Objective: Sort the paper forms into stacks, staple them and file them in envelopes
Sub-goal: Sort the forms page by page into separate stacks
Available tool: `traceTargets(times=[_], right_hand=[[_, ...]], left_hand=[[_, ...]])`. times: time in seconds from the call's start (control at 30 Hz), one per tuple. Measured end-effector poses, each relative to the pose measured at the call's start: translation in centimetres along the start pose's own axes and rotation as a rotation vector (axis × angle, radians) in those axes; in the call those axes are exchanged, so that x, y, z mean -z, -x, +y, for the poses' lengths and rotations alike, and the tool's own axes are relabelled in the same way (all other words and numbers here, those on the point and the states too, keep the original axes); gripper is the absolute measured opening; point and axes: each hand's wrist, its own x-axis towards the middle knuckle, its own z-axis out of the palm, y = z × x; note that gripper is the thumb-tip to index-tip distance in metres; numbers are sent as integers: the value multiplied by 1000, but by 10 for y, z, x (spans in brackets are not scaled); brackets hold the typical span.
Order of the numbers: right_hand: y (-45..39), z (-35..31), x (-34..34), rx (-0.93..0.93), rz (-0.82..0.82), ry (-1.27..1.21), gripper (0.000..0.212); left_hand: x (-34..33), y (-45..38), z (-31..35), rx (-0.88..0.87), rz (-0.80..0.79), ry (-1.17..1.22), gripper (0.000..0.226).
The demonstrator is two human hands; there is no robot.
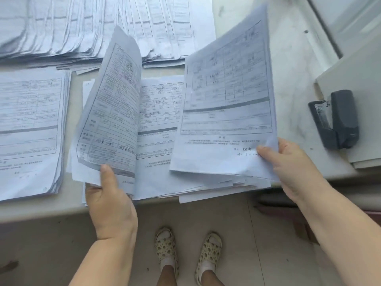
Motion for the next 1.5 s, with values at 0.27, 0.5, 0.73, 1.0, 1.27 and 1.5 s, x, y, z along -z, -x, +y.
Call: traceTargets(times=[0.27,0.5,0.73,1.0,1.27,1.5], right_hand=[[-6,-3,-29,-120,-270,98,22],[-31,6,-57,-241,-373,311,18],[-30,-3,-53,-224,-372,213,18],[-38,1,-80,-240,-302,382,8],[-39,5,-70,-184,-301,495,33],[-45,6,-76,-167,-234,532,48]], left_hand=[[7,-4,8,-338,-374,-381,23],[4,-18,-38,-757,-950,-1100,65],[7,-21,-7,-873,-752,-990,63],[1,-25,-26,-823,-965,-1271,64],[4,-25,-23,-797,-1005,-1278,57],[4,-28,-20,-808,-958,-1284,62]])
